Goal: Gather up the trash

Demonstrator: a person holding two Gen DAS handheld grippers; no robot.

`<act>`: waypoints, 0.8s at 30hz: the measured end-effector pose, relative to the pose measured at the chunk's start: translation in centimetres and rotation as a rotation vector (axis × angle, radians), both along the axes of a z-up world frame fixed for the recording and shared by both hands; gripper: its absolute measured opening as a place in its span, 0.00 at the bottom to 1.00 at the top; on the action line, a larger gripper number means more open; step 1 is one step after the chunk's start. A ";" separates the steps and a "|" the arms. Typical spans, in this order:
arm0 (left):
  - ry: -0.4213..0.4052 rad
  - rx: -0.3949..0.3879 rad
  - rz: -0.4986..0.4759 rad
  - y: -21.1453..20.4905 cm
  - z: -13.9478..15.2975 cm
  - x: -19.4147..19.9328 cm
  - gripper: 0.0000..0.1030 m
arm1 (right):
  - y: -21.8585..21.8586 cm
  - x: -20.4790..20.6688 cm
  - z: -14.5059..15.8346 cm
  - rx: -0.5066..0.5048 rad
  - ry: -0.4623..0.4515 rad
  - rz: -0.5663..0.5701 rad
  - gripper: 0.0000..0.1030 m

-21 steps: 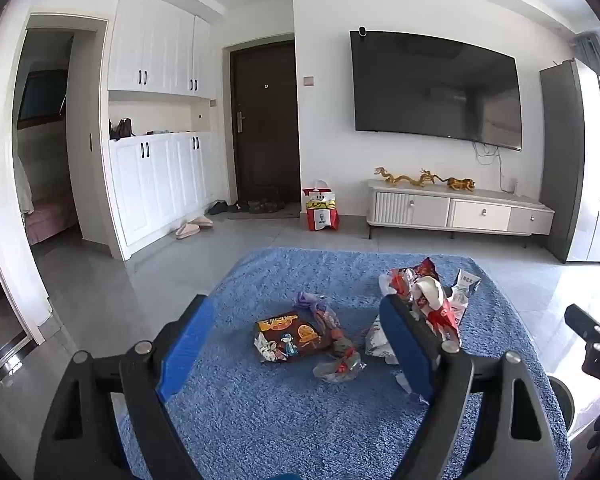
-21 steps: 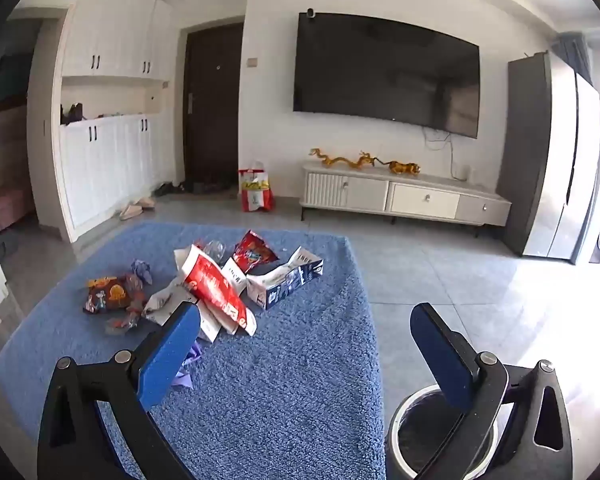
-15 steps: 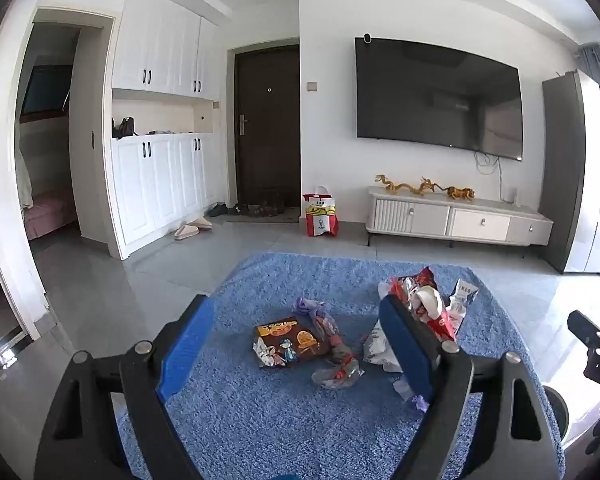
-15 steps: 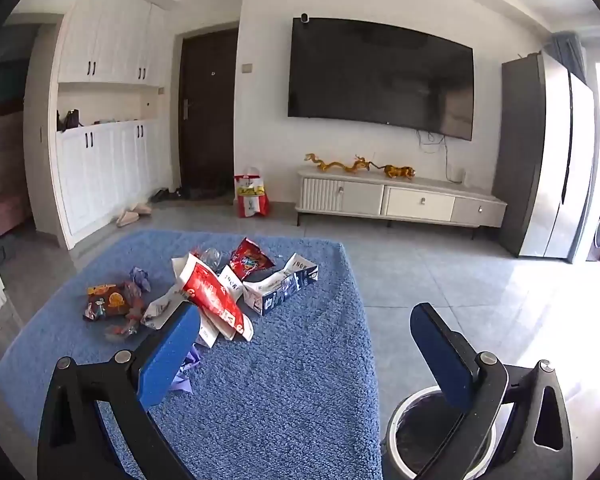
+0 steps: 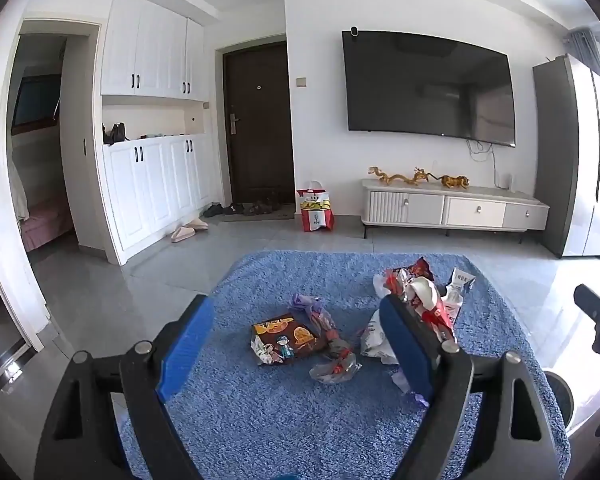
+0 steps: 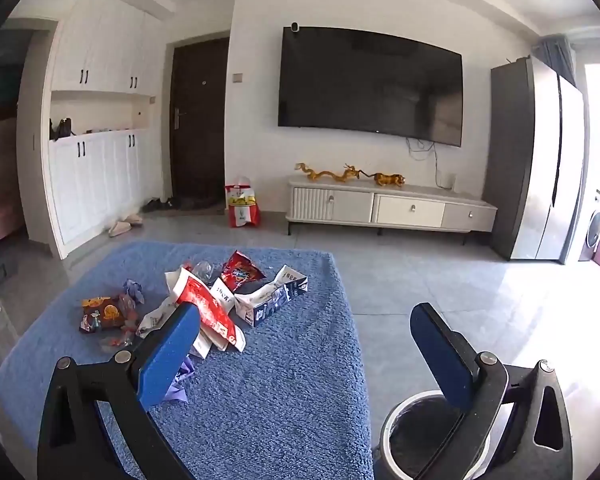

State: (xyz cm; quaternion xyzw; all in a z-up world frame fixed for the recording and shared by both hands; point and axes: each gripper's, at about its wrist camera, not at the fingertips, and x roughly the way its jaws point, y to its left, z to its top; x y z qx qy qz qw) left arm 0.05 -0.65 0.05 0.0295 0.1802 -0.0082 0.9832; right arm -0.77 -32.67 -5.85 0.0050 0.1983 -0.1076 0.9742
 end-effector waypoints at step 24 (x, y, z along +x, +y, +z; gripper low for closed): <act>-0.003 -0.031 0.012 1.0 0.6 -0.3 0.82 | -0.1 -0.2 -0.2 0.023 -0.048 0.016 1.00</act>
